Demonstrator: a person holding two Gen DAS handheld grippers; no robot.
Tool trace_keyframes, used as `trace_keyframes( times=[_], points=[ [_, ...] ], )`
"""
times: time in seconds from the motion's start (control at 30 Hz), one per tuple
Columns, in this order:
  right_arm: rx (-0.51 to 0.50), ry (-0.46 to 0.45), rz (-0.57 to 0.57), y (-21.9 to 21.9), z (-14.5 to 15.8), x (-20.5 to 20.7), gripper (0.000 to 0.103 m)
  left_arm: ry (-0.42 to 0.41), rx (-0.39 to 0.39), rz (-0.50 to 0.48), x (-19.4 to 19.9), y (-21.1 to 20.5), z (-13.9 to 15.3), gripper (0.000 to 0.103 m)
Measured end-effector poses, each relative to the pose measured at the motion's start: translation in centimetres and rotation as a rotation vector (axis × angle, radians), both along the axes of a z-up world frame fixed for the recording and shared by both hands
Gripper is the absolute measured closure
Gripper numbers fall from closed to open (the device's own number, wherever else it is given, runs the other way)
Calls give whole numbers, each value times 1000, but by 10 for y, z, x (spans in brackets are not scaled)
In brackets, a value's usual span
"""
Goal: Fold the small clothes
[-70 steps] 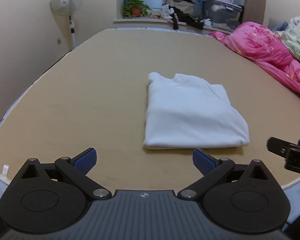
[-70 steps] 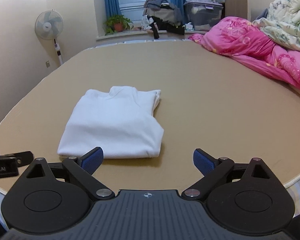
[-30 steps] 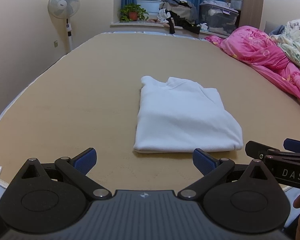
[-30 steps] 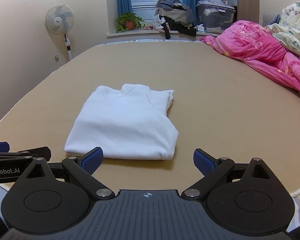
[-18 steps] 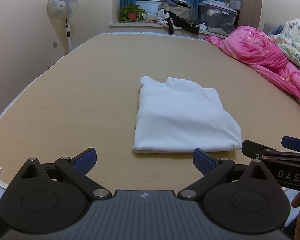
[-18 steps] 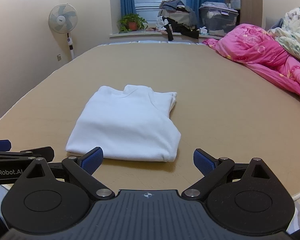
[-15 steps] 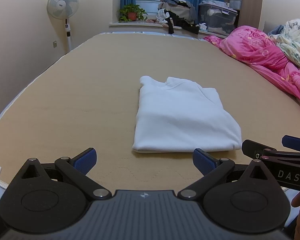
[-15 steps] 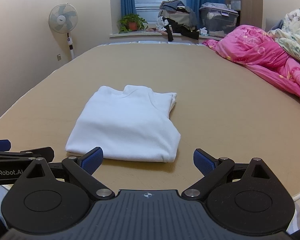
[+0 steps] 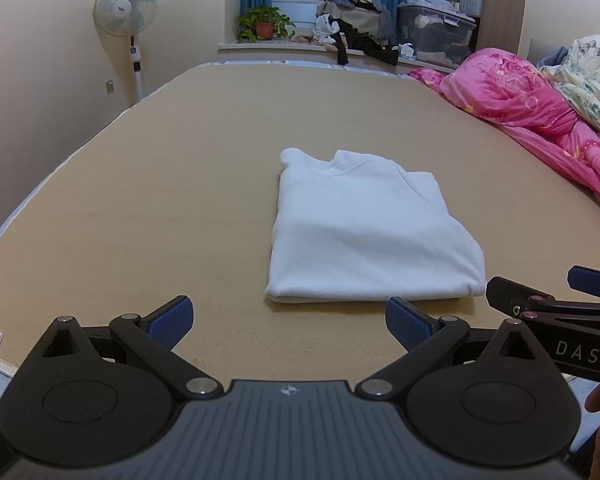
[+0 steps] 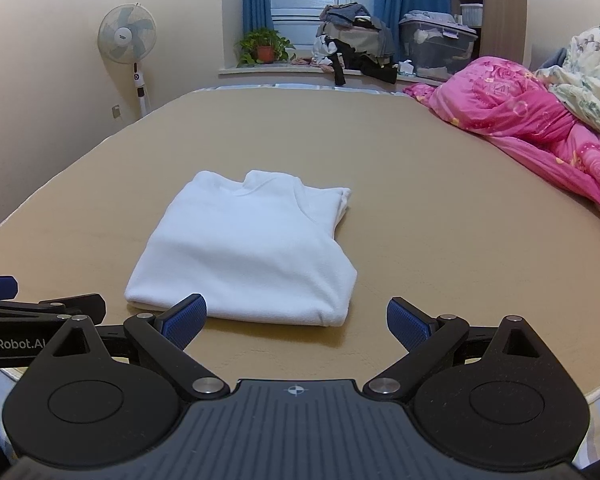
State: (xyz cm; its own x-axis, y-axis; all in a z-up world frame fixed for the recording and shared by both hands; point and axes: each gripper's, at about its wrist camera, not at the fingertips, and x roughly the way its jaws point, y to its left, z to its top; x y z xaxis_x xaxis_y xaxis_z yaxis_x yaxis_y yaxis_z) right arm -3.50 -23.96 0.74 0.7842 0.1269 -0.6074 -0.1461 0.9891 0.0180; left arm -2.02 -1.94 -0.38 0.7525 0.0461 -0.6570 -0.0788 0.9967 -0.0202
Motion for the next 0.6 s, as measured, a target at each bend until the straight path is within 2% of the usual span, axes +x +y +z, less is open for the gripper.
trace_keyframes(
  times=[0.6],
  points=[
    [-7,-5,2,-1,2,0,6,-1,-1,0,0,0,0,1]
  ],
)
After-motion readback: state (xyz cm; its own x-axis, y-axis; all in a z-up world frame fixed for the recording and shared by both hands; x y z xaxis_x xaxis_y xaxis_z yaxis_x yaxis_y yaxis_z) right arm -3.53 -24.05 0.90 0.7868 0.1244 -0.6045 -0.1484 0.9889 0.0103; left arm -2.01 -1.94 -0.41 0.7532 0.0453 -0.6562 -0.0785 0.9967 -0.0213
